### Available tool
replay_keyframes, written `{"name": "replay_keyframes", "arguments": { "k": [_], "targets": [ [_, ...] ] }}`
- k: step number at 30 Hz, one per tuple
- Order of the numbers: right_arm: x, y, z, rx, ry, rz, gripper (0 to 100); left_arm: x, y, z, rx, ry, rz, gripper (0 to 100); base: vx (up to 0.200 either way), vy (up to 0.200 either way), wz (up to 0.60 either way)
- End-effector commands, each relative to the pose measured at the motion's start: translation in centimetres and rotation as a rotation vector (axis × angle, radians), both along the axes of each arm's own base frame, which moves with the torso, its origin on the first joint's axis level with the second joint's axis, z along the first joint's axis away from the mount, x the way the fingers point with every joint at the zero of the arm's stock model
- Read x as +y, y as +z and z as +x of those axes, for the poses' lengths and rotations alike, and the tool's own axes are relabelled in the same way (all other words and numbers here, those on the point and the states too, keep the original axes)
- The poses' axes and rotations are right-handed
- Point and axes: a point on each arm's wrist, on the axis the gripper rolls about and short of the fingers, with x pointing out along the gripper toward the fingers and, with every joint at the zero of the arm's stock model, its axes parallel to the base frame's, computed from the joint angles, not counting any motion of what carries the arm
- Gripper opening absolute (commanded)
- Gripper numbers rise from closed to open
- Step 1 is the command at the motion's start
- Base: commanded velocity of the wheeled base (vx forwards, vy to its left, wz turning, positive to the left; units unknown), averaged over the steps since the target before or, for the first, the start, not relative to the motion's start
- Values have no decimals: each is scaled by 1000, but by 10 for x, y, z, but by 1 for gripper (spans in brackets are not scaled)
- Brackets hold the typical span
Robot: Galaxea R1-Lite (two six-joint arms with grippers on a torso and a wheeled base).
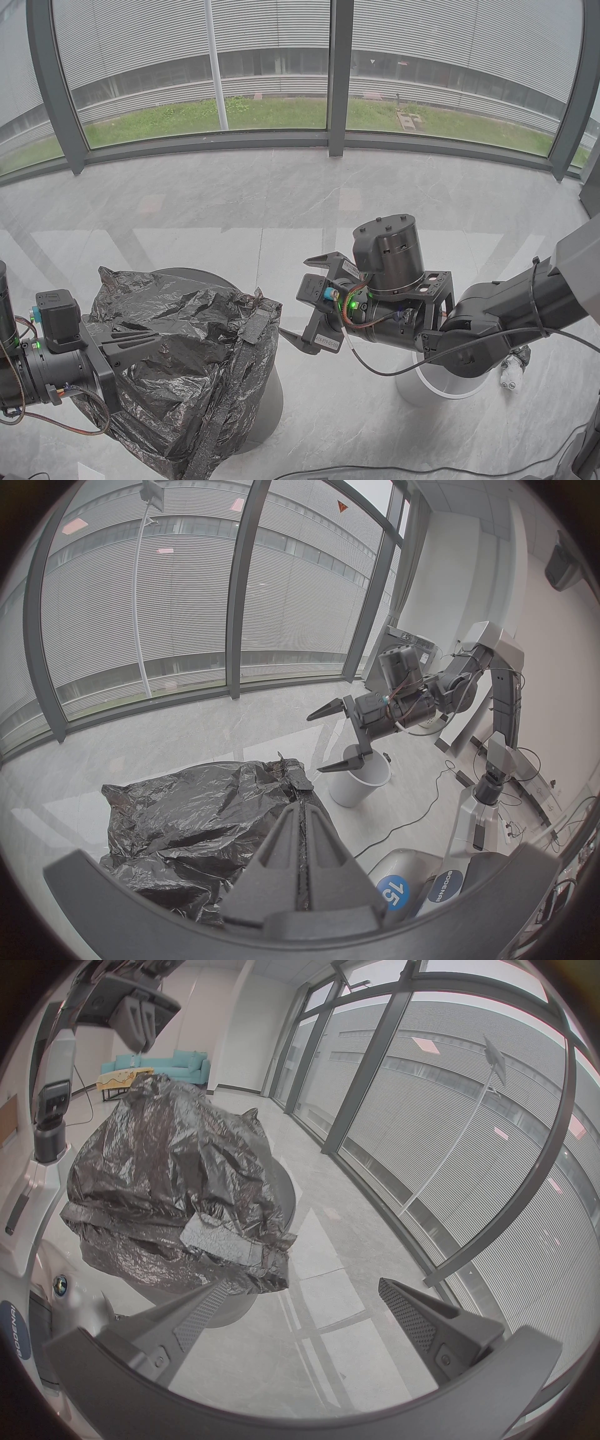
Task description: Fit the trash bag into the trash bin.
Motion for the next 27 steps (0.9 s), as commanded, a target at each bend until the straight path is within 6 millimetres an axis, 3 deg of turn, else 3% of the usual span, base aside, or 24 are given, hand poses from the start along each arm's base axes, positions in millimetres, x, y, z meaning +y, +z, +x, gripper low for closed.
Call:
{"name": "replay_keyframes", "arguments": {
  "k": [1, 9, 18, 27],
  "targets": [
    [4, -14, 5, 23, 2, -25, 100, 0, 1, 0, -4, 1, -2, 0, 0, 0, 0],
    [16, -17, 16, 10, 1, 0, 100, 1, -1, -1, 0, 1, 0, 0, 0, 0, 0],
    [16, -18, 22, 5, -6, 6, 100, 1, -2, -2, 2, -1, 0, 0, 0, 0, 0],
    [16, -27, 24, 32, 109, 41, 100, 3, -5, -7, 4, 3, 0, 0, 0, 0, 0]
  ]
}}
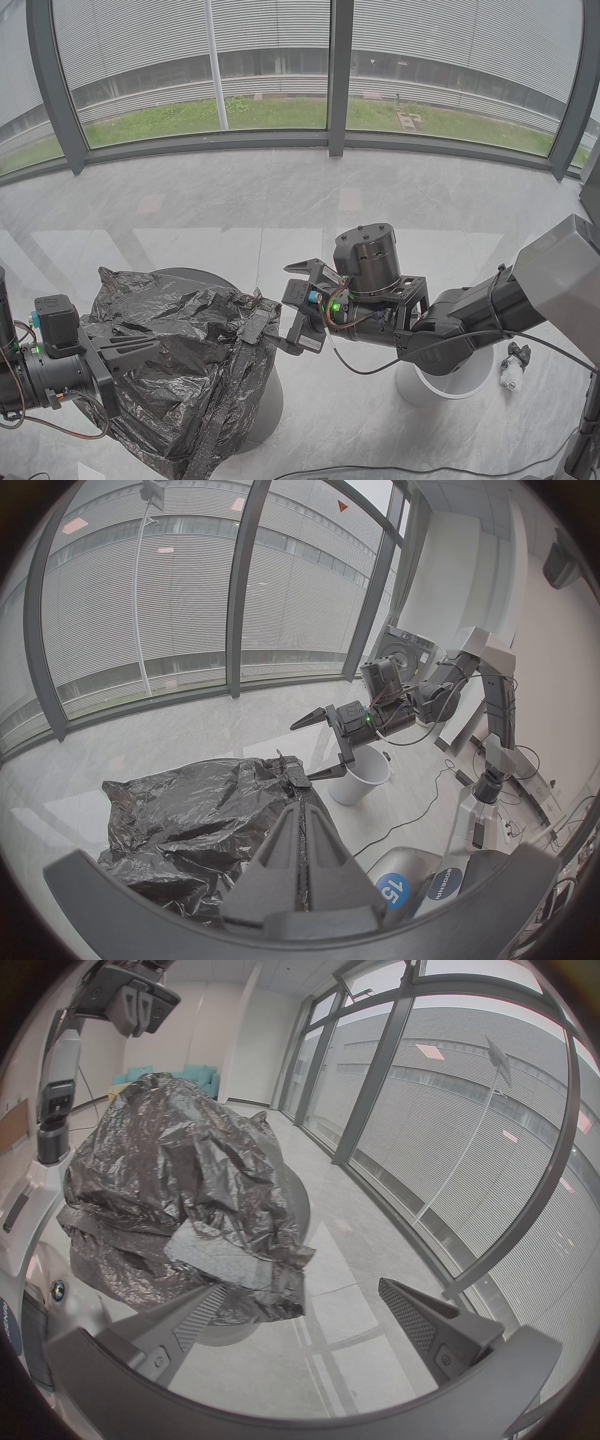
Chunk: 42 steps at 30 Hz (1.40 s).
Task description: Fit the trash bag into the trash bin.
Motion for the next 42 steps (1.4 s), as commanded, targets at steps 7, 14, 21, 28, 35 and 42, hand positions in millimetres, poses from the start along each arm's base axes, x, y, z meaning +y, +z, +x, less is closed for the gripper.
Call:
{"name": "replay_keyframes", "arguments": {
  "k": [7, 14, 21, 28, 35, 42],
  "targets": [
    [4, -10, 4, -14, 46, 39, 100, 6, -4, -5, 2, 26, 1, 0, 0, 0, 0],
    [6, -18, 4, 4, 97, 50, 100, 7, -3, -5, -5, 32, -2, 0, 0, 0, 0],
    [8, -20, 5, -1, 127, 63, 100, 9, -3, -5, -7, 45, -2, 0, 0, 0, 0],
    [12, -20, 14, -86, 123, 140, 100, 9, -3, -5, -6, 45, -3, 0, 0, 0, 0],
    [11, -24, 13, -68, 129, 133, 100, 9, -2, -4, -5, 45, -1, 0, 0, 0, 0],
    [11, -24, 13, -66, 131, 135, 0, 9, -3, -4, -4, 45, -1, 0, 0, 0, 0]
  ]
}}
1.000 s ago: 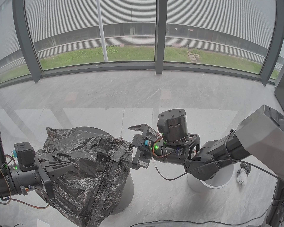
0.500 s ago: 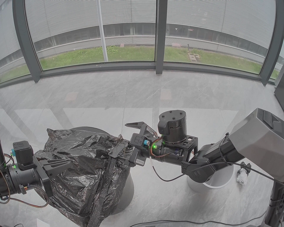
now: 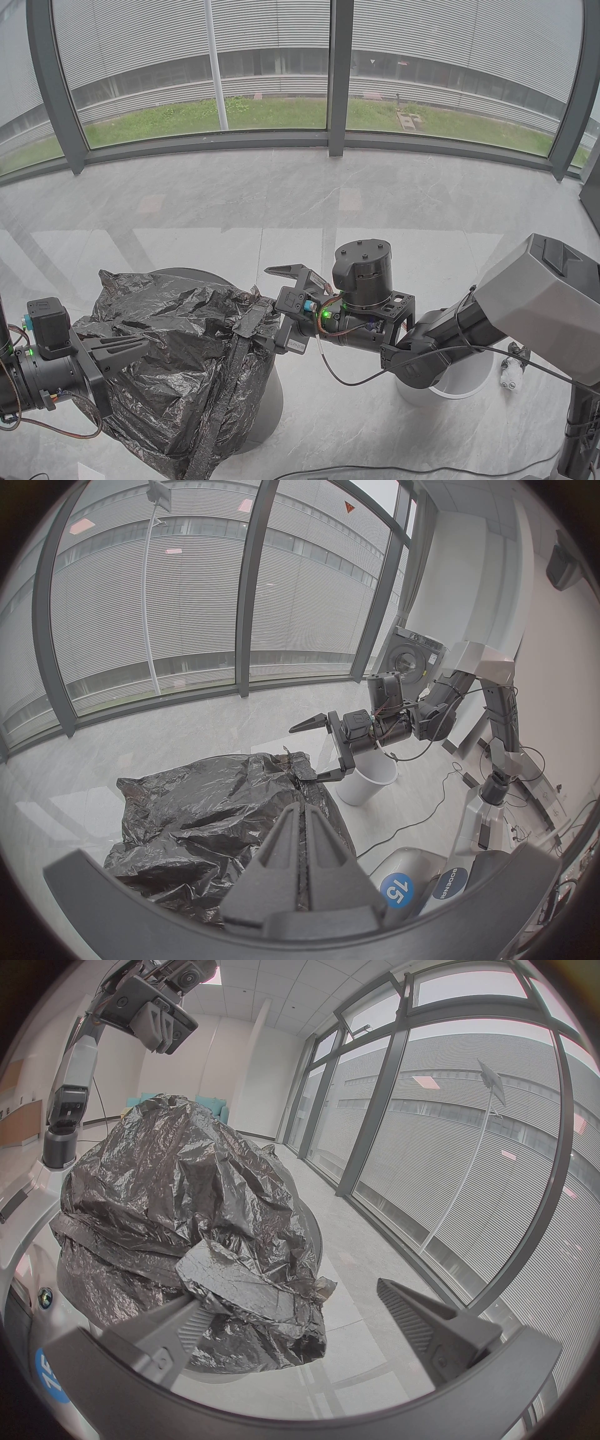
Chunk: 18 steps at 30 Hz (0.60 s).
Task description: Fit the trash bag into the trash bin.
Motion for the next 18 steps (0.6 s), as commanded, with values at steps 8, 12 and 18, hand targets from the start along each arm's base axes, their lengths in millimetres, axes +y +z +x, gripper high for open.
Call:
{"name": "replay_keyframes", "arguments": {
  "k": [8, 12, 18],
  "targets": [
    [0, 0, 0, 0, 5, 3, 0, 0, -2, -1, 5, -3, 2, 0, 0, 0, 0],
    [0, 0, 0, 2, 6, 3, 0, 0, -2, -1, 7, -3, 2, 0, 0, 0, 0],
    [0, 3, -2, -1, 21, 12, 0, 1, -3, -3, 5, -3, 2, 0, 0, 0, 0]
  ]
}}
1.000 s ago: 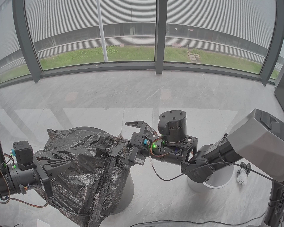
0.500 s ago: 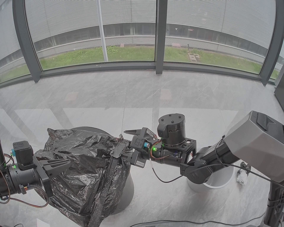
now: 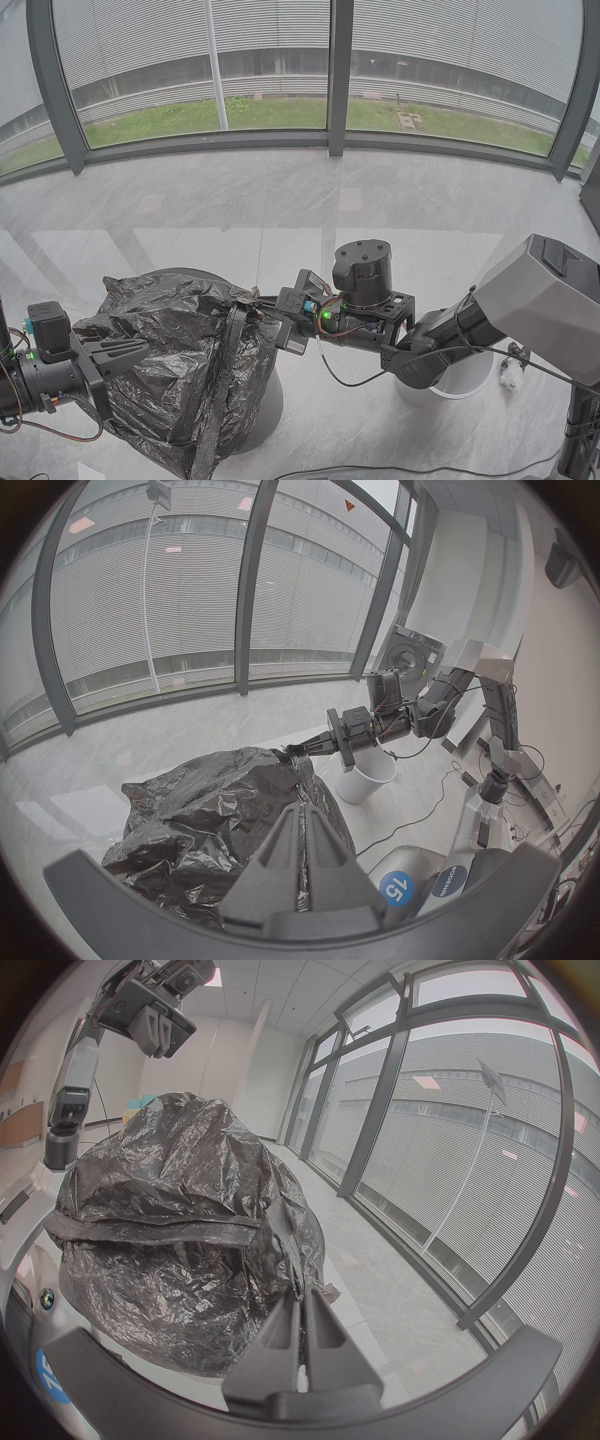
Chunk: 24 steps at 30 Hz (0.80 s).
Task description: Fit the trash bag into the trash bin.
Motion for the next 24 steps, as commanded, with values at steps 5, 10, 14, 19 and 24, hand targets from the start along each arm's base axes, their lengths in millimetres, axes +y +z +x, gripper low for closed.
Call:
{"name": "replay_keyframes", "arguments": {
  "k": [5, 10, 14, 19, 24],
  "targets": [
    [-3, 29, -9, 2, 29, 78, 0, 1, -2, -4, -1, -1, 0, 0, 0, 0, 0],
    [-13, 71, -22, 15, 16, 197, 0, 1, -8, -7, 13, -16, 13, 0, 0, 0, 0],
    [-19, 94, -28, 4, -16, 258, 0, 0, -1, -5, -27, -24, 13, 0, 0, 0, 0],
    [-12, 103, -31, 8, -35, 322, 0, -4, 37, 0, -160, -48, -25, 0, 0, 0, 0],
    [3, 128, -24, -36, -48, 439, 0, -21, 49, -14, -191, -200, -31, 0, 0, 0, 0]
  ]
}}
